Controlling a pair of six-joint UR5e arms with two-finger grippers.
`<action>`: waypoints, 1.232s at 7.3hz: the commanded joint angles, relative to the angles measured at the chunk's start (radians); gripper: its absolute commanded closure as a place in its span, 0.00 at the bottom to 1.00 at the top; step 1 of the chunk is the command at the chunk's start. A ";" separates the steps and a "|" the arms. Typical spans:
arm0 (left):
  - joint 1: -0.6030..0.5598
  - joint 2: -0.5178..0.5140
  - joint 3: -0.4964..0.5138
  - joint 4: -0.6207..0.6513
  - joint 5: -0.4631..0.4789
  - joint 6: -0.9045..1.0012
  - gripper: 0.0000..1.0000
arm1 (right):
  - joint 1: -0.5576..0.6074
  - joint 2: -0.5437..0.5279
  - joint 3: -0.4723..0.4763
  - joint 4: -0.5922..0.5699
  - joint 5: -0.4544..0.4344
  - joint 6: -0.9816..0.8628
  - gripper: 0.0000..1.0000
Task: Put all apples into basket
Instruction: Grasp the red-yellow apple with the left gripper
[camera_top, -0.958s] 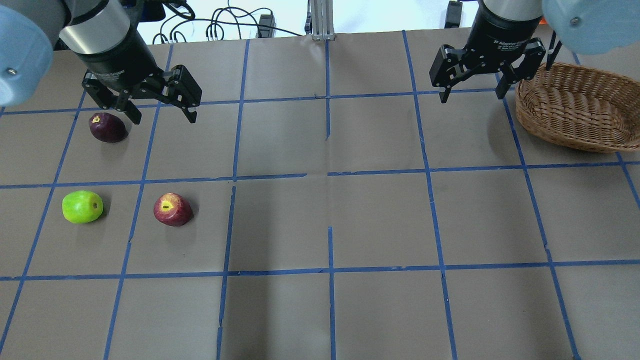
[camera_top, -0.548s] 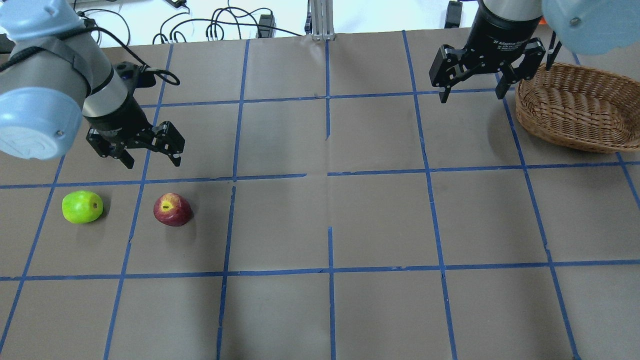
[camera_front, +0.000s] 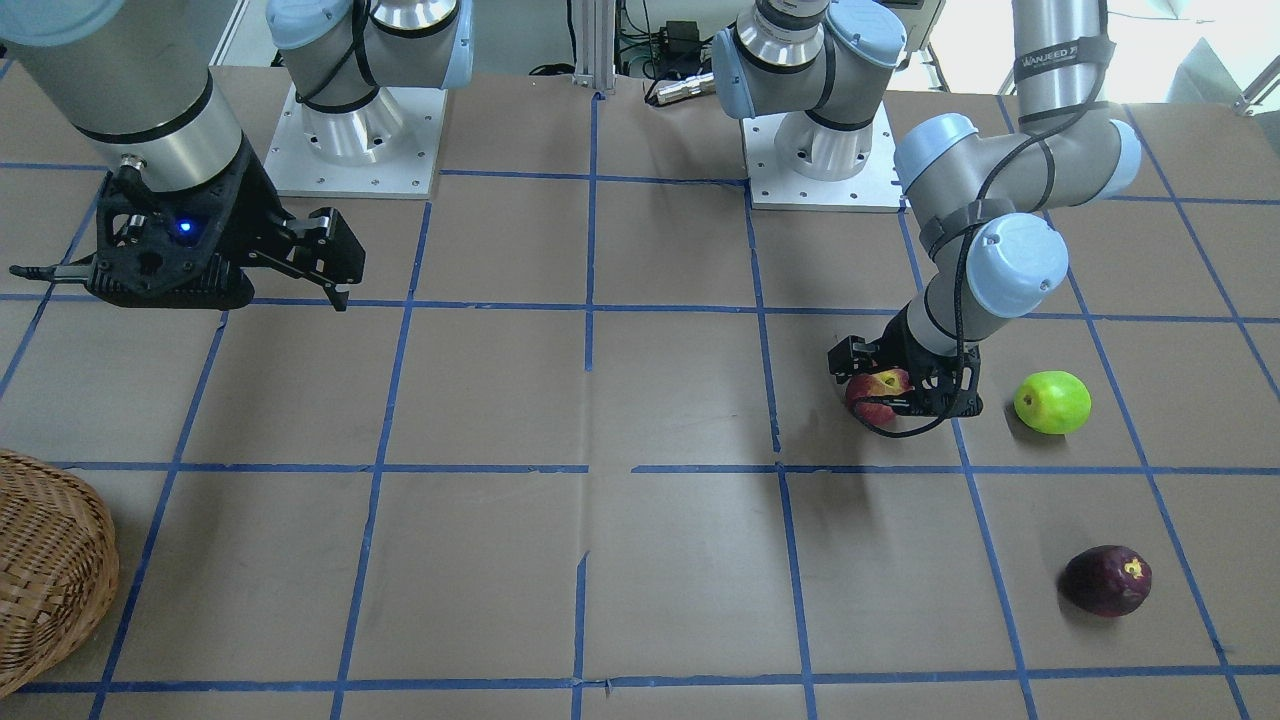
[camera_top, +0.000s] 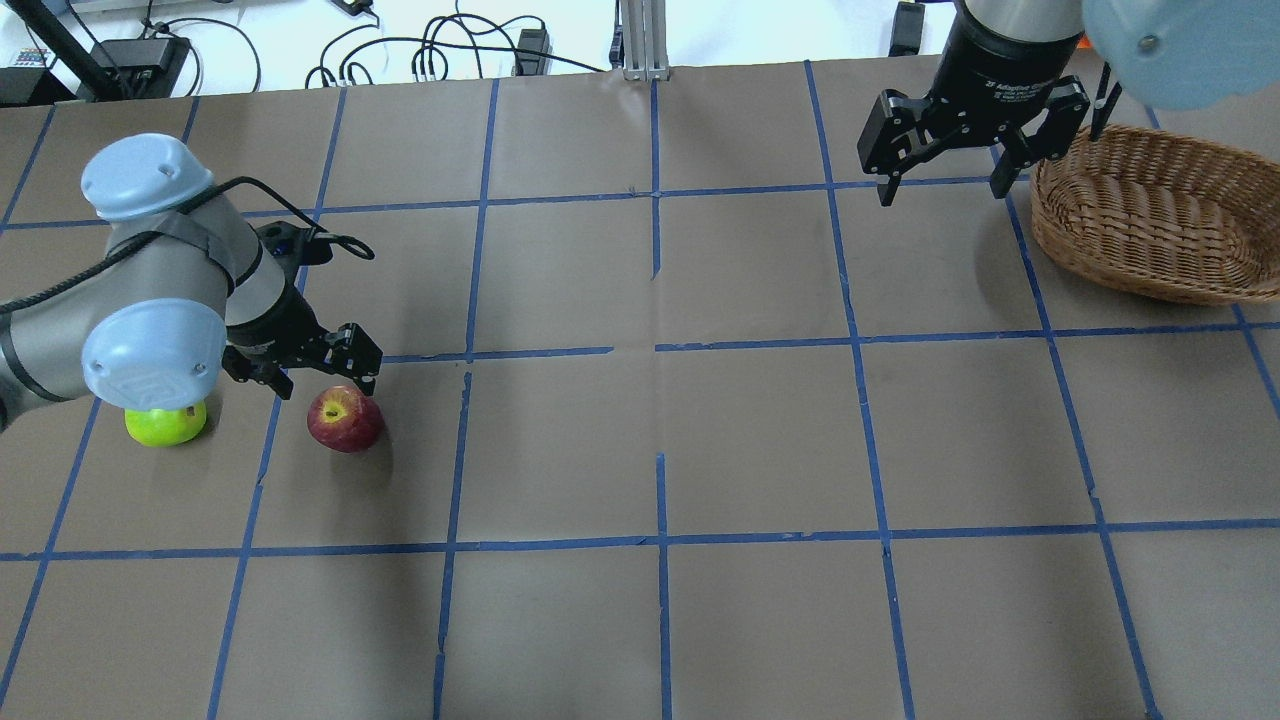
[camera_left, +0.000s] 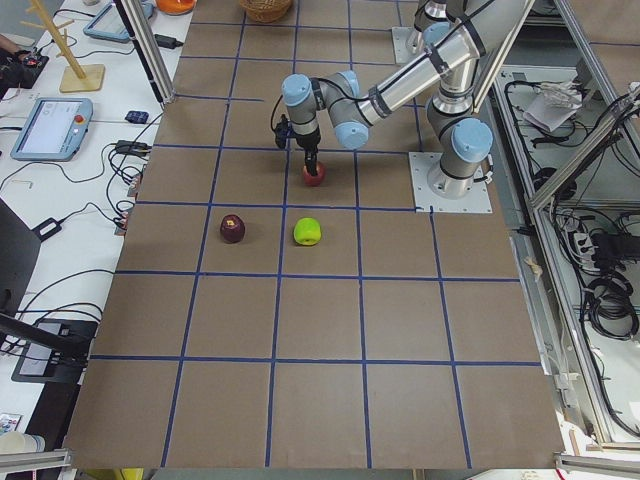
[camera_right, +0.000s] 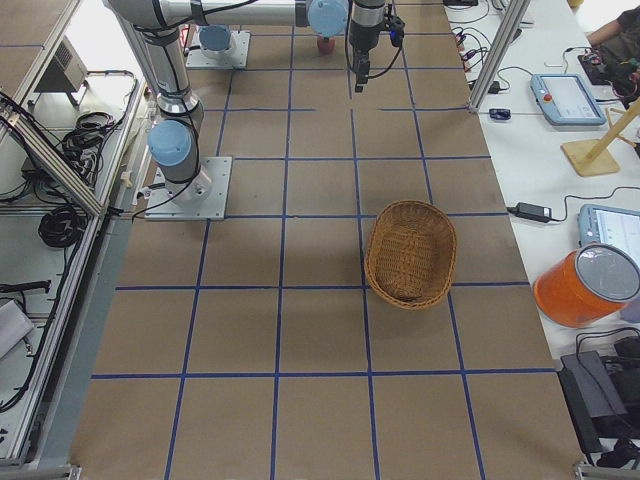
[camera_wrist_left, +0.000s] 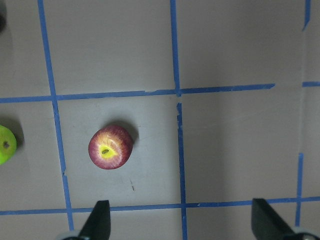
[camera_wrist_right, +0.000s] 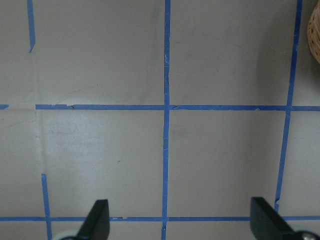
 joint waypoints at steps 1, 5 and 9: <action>0.001 -0.036 0.004 0.011 0.020 0.033 0.00 | 0.001 0.000 0.000 0.000 0.000 0.000 0.00; 0.045 -0.025 0.003 0.051 0.034 0.045 0.00 | 0.001 0.000 0.000 0.000 0.000 -0.002 0.00; 0.103 -0.038 -0.008 0.056 0.025 0.082 0.00 | 0.001 0.000 -0.001 0.000 0.000 -0.002 0.00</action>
